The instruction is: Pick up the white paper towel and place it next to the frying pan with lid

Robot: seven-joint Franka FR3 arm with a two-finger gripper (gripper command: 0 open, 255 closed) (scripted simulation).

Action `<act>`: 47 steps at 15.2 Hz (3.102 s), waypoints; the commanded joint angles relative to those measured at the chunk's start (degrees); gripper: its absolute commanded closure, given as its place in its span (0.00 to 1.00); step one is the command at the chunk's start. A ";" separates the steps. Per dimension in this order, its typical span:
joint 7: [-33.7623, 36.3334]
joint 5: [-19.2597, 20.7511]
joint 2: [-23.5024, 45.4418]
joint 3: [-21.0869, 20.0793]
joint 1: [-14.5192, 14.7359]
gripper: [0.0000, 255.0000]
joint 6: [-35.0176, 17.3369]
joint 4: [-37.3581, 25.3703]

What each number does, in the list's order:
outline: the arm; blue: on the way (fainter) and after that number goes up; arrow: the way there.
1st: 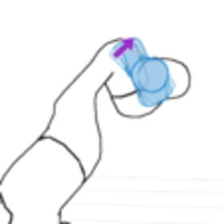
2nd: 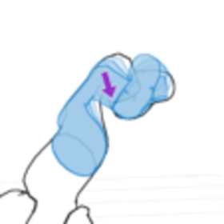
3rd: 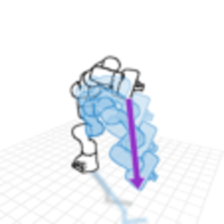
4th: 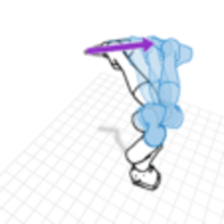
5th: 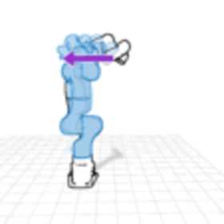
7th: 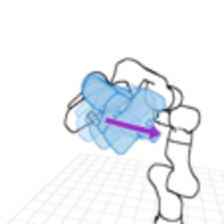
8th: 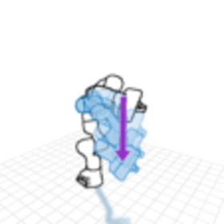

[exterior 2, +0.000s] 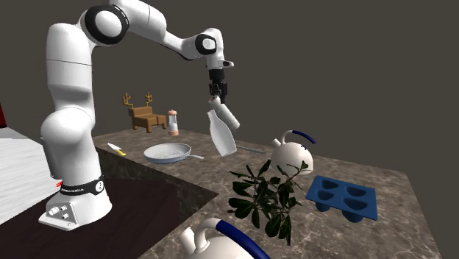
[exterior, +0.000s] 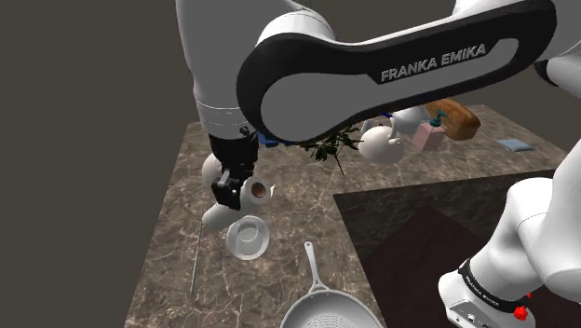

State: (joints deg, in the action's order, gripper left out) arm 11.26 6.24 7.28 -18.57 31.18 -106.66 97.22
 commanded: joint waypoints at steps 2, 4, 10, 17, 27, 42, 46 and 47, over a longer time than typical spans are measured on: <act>4.23 0.83 1.25 -1.65 2.41 1.00 0.60 -1.44; 7.01 1.53 2.47 -2.70 4.10 1.00 1.23 -2.96; 15.26 4.25 7.62 -5.41 9.83 1.00 3.84 -9.48; 17.56 5.21 9.26 -5.78 11.14 1.00 0.86 -7.78; 18.60 6.12 10.46 -5.41 10.96 1.00 -6.28 -1.67; 19.19 6.75 11.41 -5.18 11.01 0.00 -9.34 0.56; 18.94 6.37 10.79 -5.35 11.01 0.00 -7.69 -0.53; 18.71 6.03 10.23 -5.50 11.04 0.00 -6.00 -1.72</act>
State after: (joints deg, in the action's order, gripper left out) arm 30.17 12.54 17.92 -23.95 42.20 -114.07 96.52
